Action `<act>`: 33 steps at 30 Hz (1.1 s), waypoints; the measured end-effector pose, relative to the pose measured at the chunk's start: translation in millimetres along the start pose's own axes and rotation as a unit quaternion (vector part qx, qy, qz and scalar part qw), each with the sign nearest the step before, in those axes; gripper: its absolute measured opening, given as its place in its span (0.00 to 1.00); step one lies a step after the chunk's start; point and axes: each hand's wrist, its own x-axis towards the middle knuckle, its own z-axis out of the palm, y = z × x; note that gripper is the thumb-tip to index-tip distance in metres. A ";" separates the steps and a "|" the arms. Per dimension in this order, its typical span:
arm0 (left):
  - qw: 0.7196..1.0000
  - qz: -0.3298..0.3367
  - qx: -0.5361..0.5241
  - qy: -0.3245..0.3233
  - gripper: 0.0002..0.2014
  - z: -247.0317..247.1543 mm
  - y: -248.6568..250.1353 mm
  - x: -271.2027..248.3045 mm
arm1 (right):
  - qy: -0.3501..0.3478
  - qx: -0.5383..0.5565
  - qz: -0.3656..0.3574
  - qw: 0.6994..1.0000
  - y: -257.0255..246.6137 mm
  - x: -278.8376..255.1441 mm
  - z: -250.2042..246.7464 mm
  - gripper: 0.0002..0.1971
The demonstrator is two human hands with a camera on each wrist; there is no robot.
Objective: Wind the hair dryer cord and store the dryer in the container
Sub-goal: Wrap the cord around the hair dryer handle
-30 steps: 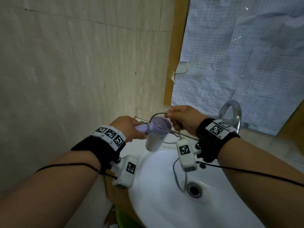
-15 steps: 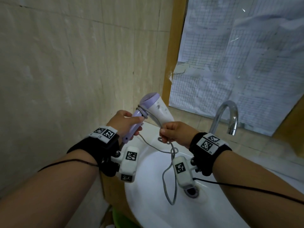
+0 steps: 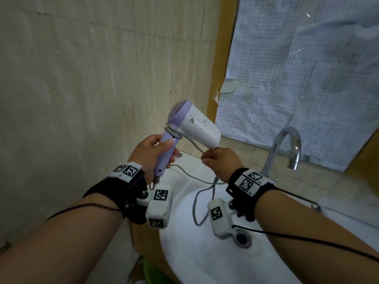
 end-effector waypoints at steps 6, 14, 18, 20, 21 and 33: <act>0.995 0.003 -0.008 -0.100 0.09 -2.0 2.9 -4.4 | 0.087 -0.041 0.102 0.990 -3.9 6.8 -5.4 0.13; 0.958 -0.048 0.148 -0.241 0.14 -19.3 19.4 0.6 | 0.079 -0.254 -0.047 0.963 -1.6 6.5 -36.0 0.10; 0.825 -0.041 0.487 -0.283 0.09 -9.3 38.1 7.8 | 0.096 -0.368 -0.104 0.919 -14.8 10.1 -46.8 0.09; 0.745 -0.022 0.610 -0.267 0.12 3.7 41.6 10.2 | 0.091 -0.408 -0.141 0.897 -25.6 9.5 -46.8 0.10; 0.722 -0.012 0.645 -0.249 0.14 10.5 41.0 10.4 | 0.092 -0.426 -0.154 0.887 -29.7 9.7 -45.5 0.10; 0.792 -0.024 0.610 -0.015 0.22 24.9 9.0 15.6 | 0.001 -0.268 -0.050 0.962 -28.8 13.5 -26.4 0.15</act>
